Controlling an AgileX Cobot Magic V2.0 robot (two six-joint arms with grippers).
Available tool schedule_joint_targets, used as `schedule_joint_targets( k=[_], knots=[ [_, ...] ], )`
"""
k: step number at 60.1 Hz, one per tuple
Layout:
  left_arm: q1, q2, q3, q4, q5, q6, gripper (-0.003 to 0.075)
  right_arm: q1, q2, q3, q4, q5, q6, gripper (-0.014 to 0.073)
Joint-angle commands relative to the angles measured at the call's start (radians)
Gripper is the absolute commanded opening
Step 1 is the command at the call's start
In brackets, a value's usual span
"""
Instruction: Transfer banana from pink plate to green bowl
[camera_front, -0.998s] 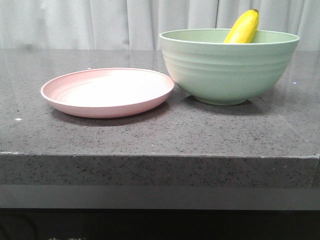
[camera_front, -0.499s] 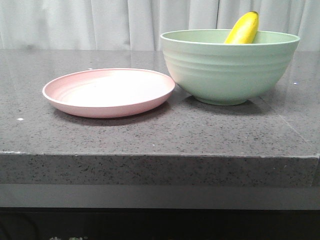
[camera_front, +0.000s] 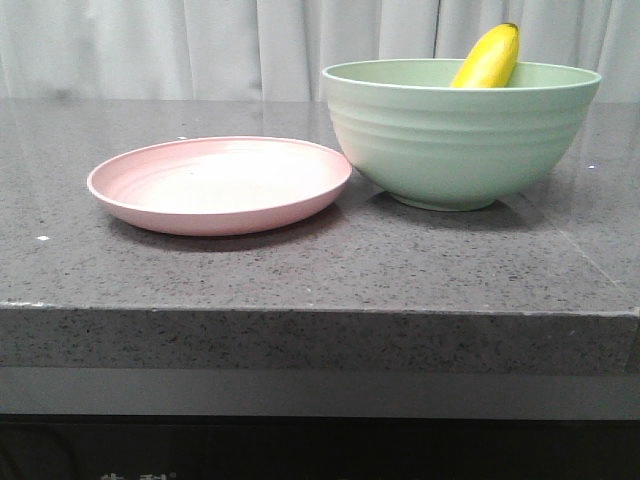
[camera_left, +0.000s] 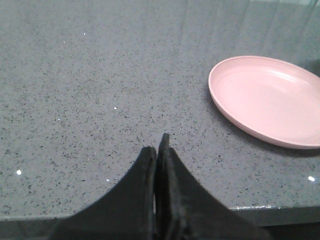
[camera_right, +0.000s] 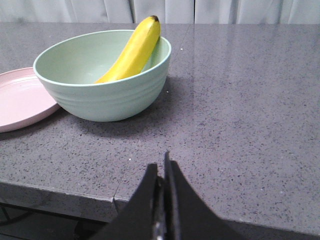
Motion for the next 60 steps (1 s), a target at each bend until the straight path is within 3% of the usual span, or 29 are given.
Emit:
schedule_joint_targets(
  k=[1, 47, 54, 60],
  knots=[
    [0.001, -0.039, -0.018, 0.009, -0.093, 0.001, -0.0018, -0.006, 0.012, -0.022, 0.013, -0.077, -0.002, -0.0060],
    [0.002, -0.083, -0.009, 0.012, -0.093, 0.006, -0.0018, -0.006, 0.012, -0.022, 0.013, -0.077, -0.002, -0.0060],
    [0.065, -0.147, 0.024, -0.064, -0.100, 0.092, -0.0018, -0.006, 0.012, -0.022, 0.013, -0.077, -0.002, -0.0060],
    [0.162, -0.212, 0.077, -0.197, -0.107, 0.258, -0.0018, -0.006, 0.012, -0.022, 0.013, -0.077, -0.002, -0.0060]
  ],
)
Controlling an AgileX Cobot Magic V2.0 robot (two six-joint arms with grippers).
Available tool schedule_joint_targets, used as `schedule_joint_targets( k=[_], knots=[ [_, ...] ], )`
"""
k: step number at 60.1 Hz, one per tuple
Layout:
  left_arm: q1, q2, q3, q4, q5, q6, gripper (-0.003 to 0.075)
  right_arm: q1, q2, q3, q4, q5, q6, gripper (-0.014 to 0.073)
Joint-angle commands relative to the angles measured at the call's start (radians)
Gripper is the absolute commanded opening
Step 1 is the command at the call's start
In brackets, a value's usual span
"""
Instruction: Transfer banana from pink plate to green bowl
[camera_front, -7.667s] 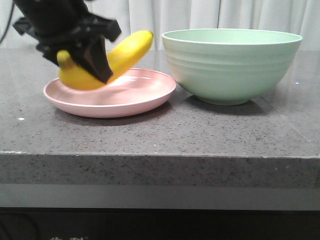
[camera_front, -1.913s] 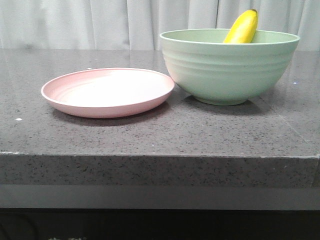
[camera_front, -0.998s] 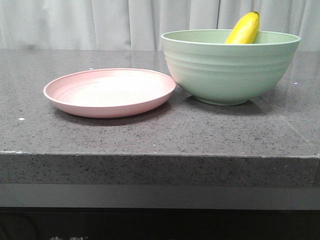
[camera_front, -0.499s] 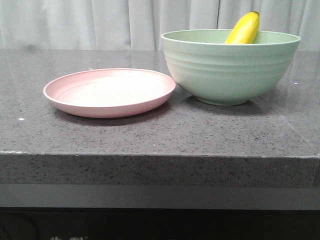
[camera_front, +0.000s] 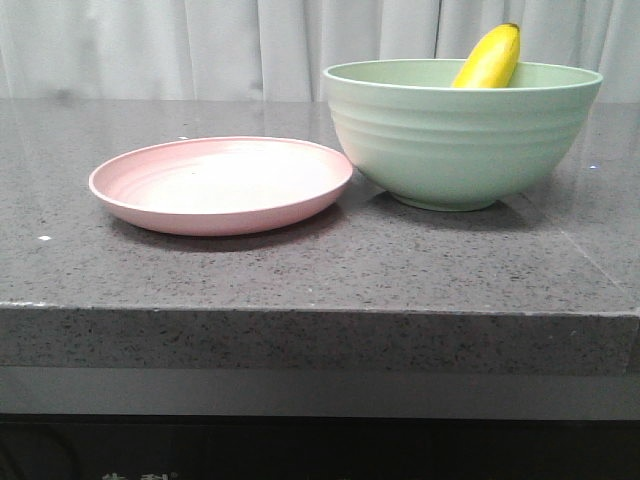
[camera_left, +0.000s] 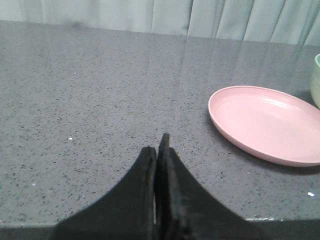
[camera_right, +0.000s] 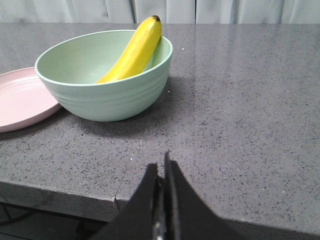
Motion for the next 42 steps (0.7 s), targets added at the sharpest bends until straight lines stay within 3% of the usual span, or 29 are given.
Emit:
schedule_joint_targets(
  k=[1, 4, 10, 25, 29, 42],
  knots=[
    [0.078, -0.036, 0.019, -0.119, -0.092, 0.144, -0.0018, -0.006, 0.012, -0.022, 0.009, -0.077, -0.002, -0.0060],
    [0.122, -0.059, 0.054, -0.174, -0.133, 0.221, -0.0018, -0.006, 0.012, -0.022, 0.009, -0.077, -0.002, -0.0060],
    [0.184, -0.101, 0.136, -0.198, -0.242, 0.238, -0.0018, -0.006, 0.012, -0.022, 0.009, -0.077, -0.002, -0.0060],
    [0.194, -0.108, 0.347, -0.254, -0.517, 0.238, -0.0018, -0.006, 0.012, -0.022, 0.009, -0.079, -0.002, -0.0060],
    [0.194, -0.108, 0.350, -0.273, -0.460, 0.238, -0.0018, -0.006, 0.012, -0.022, 0.009, -0.079, -0.002, -0.0060],
    [0.194, -0.108, 0.352, -0.273, -0.465, 0.238, -0.0018, -0.006, 0.012, -0.022, 0.009, -0.079, -0.002, -0.0060]
  ],
)
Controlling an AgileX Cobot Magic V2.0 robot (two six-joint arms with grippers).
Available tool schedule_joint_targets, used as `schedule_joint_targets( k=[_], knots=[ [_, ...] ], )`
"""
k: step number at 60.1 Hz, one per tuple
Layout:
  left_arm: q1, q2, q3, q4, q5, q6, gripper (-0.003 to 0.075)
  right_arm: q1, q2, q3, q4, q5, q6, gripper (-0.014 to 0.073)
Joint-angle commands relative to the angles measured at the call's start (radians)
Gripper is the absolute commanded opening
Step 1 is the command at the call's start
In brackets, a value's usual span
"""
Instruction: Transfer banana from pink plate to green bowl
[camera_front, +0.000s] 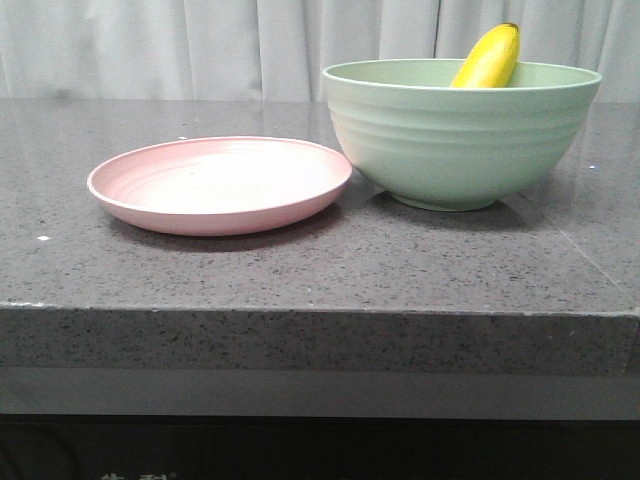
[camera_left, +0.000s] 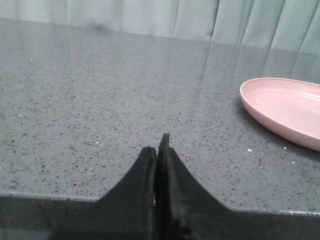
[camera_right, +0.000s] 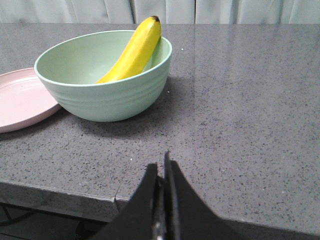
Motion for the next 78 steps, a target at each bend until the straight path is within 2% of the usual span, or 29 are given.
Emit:
schedule_joint_targets(
  k=[1, 45, 49, 52, 62, 70, 78],
  knots=[
    [0.001, -0.024, 0.004, -0.010, -0.086, 0.002, -0.0018, -0.006, 0.012, -0.022, 0.008, -0.079, -0.002, -0.0060],
    [0.001, -0.024, 0.004, -0.010, -0.086, 0.002, -0.0018, -0.006, 0.012, -0.021, -0.017, -0.084, -0.004, -0.0060],
    [0.001, -0.024, 0.004, -0.010, -0.086, 0.002, -0.0018, -0.006, 0.012, 0.008, -0.019, -0.148, -0.004, -0.0060],
    [0.001, -0.024, 0.004, -0.010, -0.086, 0.002, -0.0018, -0.007, 0.012, 0.059, -0.021, -0.248, -0.004, -0.0060],
    [0.001, -0.024, 0.004, -0.010, -0.086, 0.002, -0.0018, -0.027, 0.006, 0.286, -0.028, -0.503, -0.004, -0.0060],
    [0.001, -0.024, 0.004, -0.010, -0.086, 0.002, -0.0018, -0.045, -0.043, 0.408, -0.024, -0.551, -0.004, -0.0060],
    [0.001, -0.022, 0.004, -0.010, -0.086, 0.002, -0.0018, -0.047, -0.040, 0.406, -0.022, -0.522, -0.003, -0.0060]
  ],
)
